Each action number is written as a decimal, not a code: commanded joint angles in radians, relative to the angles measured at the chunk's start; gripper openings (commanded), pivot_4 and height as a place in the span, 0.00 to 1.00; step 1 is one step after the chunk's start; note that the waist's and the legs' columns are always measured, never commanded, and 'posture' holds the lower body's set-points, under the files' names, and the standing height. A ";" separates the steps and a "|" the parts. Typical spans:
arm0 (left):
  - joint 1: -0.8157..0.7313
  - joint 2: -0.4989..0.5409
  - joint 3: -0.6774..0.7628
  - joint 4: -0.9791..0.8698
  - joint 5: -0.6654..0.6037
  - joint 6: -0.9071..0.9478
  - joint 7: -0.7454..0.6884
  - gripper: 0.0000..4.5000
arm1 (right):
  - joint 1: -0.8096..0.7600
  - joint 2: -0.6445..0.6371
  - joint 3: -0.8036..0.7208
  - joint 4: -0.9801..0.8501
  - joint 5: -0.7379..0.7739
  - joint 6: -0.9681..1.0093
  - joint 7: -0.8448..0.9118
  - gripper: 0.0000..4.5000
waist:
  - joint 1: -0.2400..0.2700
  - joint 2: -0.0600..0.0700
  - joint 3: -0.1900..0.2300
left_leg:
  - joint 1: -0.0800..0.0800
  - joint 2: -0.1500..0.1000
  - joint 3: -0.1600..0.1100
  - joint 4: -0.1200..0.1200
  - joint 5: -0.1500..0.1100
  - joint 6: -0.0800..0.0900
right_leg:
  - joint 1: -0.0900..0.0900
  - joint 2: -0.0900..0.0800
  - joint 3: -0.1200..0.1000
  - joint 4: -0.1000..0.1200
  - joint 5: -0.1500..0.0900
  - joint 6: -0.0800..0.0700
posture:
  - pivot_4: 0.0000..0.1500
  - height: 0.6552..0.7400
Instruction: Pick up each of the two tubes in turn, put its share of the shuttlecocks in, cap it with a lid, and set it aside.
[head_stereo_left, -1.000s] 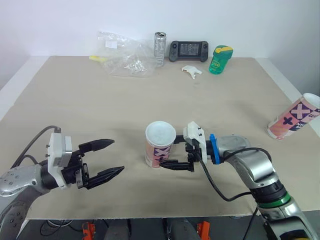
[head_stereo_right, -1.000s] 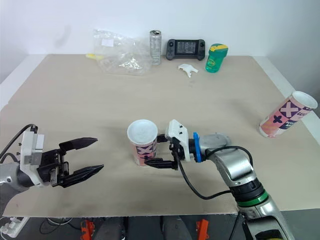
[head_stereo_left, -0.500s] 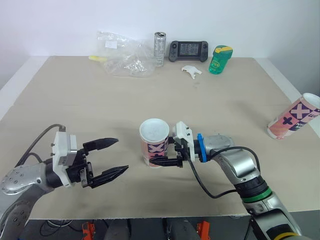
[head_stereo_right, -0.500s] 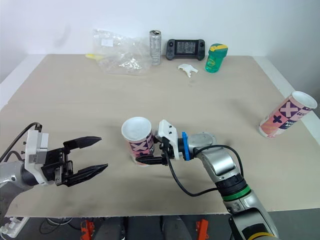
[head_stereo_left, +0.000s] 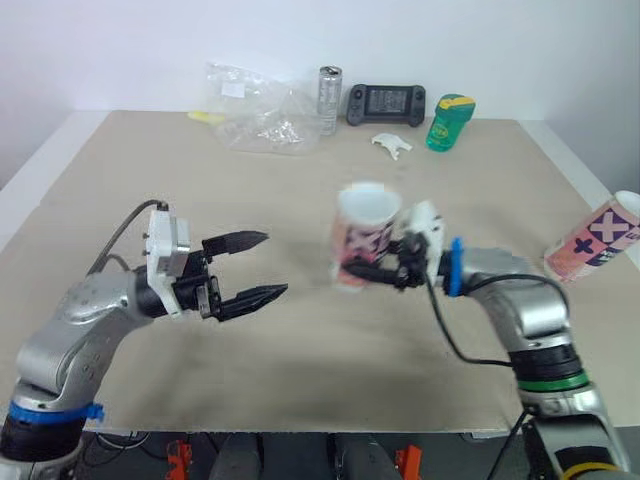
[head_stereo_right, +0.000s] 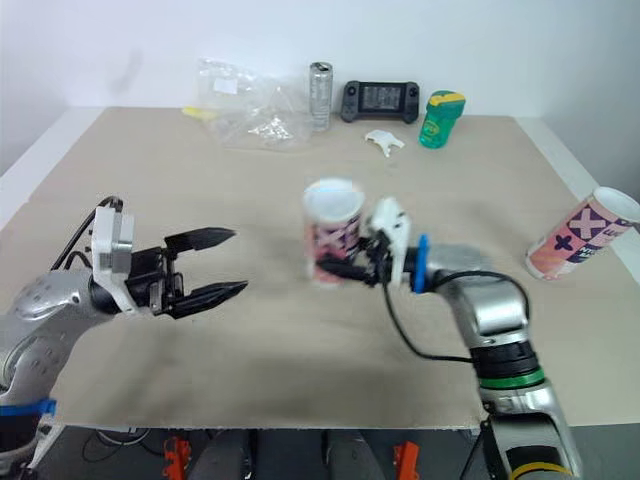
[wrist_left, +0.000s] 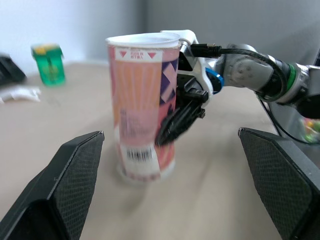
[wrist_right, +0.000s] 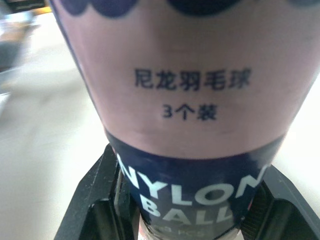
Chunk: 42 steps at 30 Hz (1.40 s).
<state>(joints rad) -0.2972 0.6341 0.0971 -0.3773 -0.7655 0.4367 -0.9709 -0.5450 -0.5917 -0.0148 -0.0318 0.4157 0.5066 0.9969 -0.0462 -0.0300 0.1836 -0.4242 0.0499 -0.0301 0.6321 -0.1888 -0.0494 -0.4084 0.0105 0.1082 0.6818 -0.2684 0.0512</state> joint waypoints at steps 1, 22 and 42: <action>-0.116 -0.057 -0.059 0.098 0.036 -0.024 -0.023 1.00 | 0.015 -0.060 -0.154 0.056 -0.021 -0.033 -0.114 0.55 | 0.003 0.000 0.000 | 0.000 0.000 0.000 0.001 0.000 0.000 | 0.000 0.000 0.000 0.000 0.000 0.000 | 1.00 0.81; -0.376 -0.271 -0.161 0.366 0.148 -0.081 -0.137 1.00 | 0.098 -0.051 -0.352 0.539 -0.071 -0.152 -0.345 0.69 | -0.007 0.002 0.000 | 0.000 -0.001 0.002 0.002 0.000 0.000 | 0.001 0.000 0.004 0.000 0.002 0.003 | 1.00 0.81; -0.154 -0.044 -0.098 0.326 0.233 -0.002 -0.081 1.00 | 0.368 -0.217 -0.339 0.391 -0.023 -0.054 -0.093 0.99 | 0.001 0.001 -0.003 | 0.002 -0.002 0.000 0.003 0.001 0.002 | 0.004 0.000 0.003 -0.001 0.002 0.004 | 1.00 0.81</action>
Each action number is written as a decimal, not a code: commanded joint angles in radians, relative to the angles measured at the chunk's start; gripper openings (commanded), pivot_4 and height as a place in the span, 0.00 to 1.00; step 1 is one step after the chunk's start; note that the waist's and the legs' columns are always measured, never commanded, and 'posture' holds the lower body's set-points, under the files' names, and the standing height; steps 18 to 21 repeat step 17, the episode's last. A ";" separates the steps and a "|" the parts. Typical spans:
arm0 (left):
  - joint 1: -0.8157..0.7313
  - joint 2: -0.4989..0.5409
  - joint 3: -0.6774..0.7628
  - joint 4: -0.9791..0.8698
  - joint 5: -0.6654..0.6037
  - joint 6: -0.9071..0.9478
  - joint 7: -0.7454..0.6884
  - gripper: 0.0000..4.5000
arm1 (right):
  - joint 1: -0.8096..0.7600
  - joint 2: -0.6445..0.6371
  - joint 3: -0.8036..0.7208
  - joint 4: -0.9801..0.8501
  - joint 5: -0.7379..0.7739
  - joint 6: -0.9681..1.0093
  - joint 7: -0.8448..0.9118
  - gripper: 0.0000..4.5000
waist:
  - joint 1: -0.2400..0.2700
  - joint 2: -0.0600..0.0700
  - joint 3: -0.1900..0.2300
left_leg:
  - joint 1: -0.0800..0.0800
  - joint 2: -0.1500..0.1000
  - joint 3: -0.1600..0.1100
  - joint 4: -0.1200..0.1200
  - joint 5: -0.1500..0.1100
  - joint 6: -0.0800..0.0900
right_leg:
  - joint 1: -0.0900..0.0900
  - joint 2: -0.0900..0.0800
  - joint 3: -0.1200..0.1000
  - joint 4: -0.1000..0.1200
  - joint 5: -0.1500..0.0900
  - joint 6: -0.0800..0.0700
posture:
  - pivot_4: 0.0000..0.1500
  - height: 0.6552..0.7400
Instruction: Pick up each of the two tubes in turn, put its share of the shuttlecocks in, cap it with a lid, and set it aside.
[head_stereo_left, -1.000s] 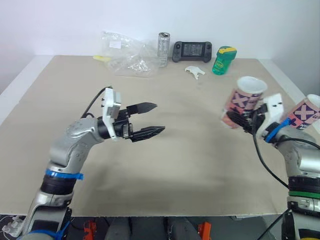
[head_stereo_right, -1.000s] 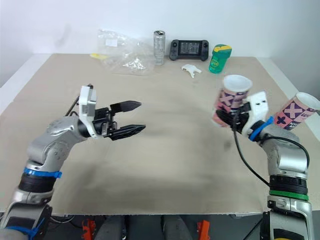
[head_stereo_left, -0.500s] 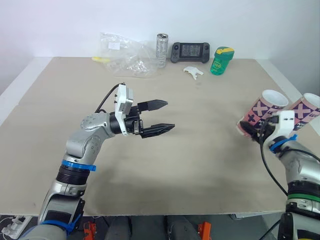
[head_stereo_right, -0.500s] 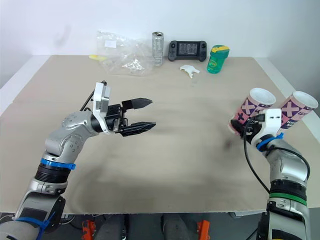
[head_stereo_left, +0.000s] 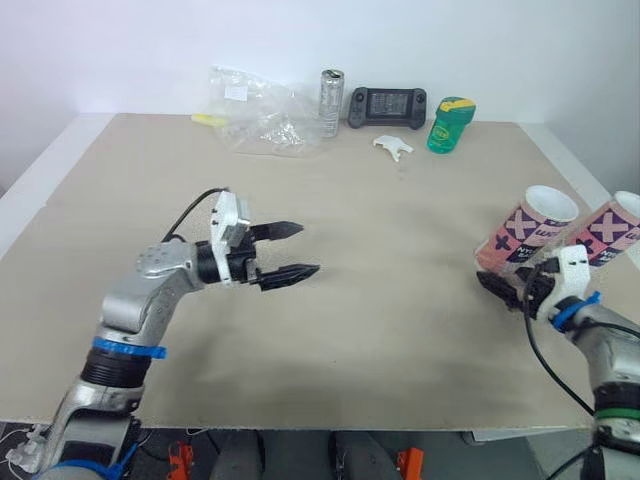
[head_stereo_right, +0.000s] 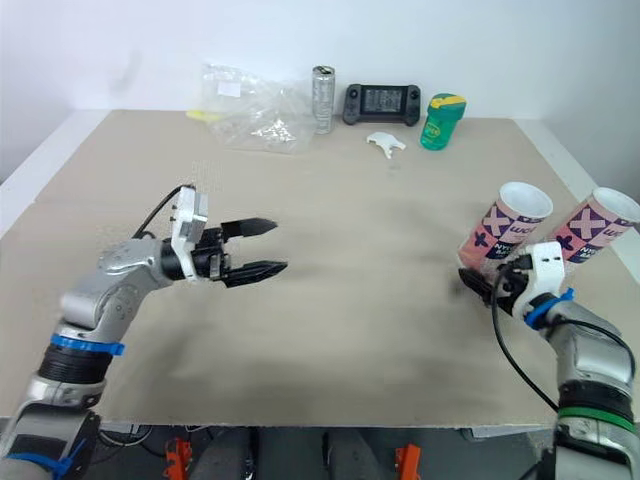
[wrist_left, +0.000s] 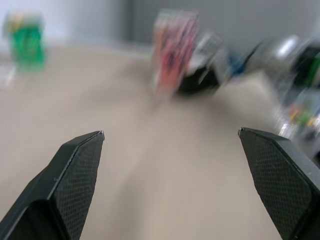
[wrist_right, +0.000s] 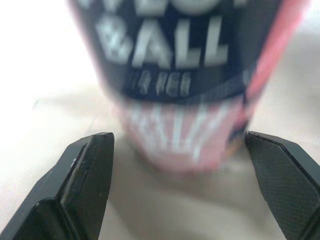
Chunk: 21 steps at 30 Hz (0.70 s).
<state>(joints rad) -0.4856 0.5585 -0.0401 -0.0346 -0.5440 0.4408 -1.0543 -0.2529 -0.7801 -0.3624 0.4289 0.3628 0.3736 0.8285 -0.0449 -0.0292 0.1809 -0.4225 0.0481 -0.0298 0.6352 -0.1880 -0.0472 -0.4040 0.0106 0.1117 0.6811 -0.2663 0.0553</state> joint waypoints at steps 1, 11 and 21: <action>0.054 0.045 0.047 -0.023 0.016 -0.007 0.007 1.00 | 0.103 -0.044 0.010 -0.114 0.044 0.093 0.100 0.99 | 0.000 0.000 0.000 | 0.000 0.000 0.000 0.000 0.000 0.000 | 0.000 0.000 0.000 0.000 0.000 0.000 | 1.00 0.81; 0.294 0.131 0.219 -0.139 -0.031 0.116 0.139 1.00 | 0.207 -0.101 0.014 -0.611 0.224 0.263 0.210 0.99 | -0.011 0.003 0.002 | 0.000 0.001 0.002 0.000 0.000 0.000 | -0.003 0.000 0.001 0.001 0.002 -0.002 | 1.00 0.81; 0.383 0.144 0.299 -0.141 -0.041 0.107 0.155 1.00 | 0.214 -0.076 0.093 -0.713 0.231 0.291 0.185 0.99 | -0.001 0.002 0.002 | -0.001 0.001 0.002 0.001 0.000 0.000 | -0.003 -0.001 0.001 0.000 -0.001 -0.005 | 1.00 0.81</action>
